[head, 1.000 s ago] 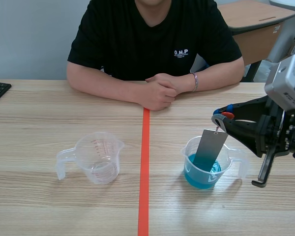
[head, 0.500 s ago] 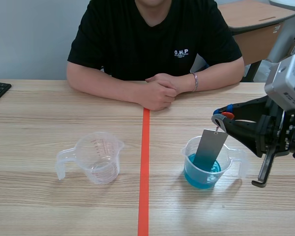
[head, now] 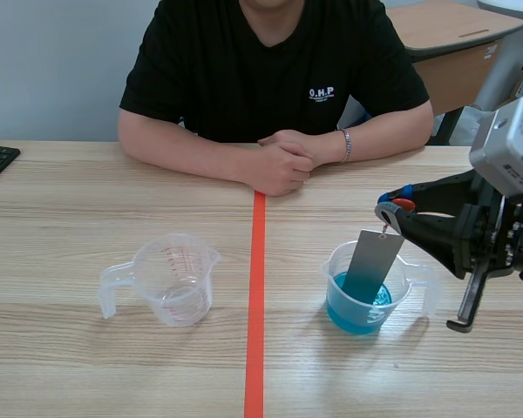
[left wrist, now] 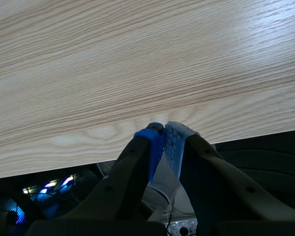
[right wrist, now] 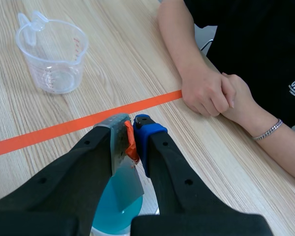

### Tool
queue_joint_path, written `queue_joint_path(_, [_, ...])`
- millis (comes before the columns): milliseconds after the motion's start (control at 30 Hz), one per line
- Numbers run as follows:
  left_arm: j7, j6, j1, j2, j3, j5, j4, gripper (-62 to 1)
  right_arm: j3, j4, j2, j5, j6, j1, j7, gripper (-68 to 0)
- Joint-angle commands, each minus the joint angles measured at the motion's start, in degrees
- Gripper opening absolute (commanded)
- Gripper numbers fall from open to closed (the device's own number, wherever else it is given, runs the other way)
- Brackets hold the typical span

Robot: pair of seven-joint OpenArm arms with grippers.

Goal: Do the redox reaction experiment.
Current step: 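Hold the plate still in the solution, then raise the plate and point at it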

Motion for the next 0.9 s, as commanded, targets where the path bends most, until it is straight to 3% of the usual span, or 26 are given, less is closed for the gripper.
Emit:
queue_joint_path(0, [-0.57,-0.17,-0.02,0.15,-0.24,0.02,0.46,-56.3,0.35,2.19,2.03,0.98,0.44,0.04,0.68,-66.0])
queue_joint_path(333, [-0.61,-0.44,-0.02,0.15,-0.24,0.00,0.46,-56.2,4.81,8.11,6.25,7.89,0.44,-3.28,0.63,-66.0])
queue_joint_path(867, [-0.57,-0.55,-0.02,0.15,-0.24,-0.20,0.46,-56.3,19.19,21.35,6.40,15.02,0.44,-13.29,-1.25,-66.0])
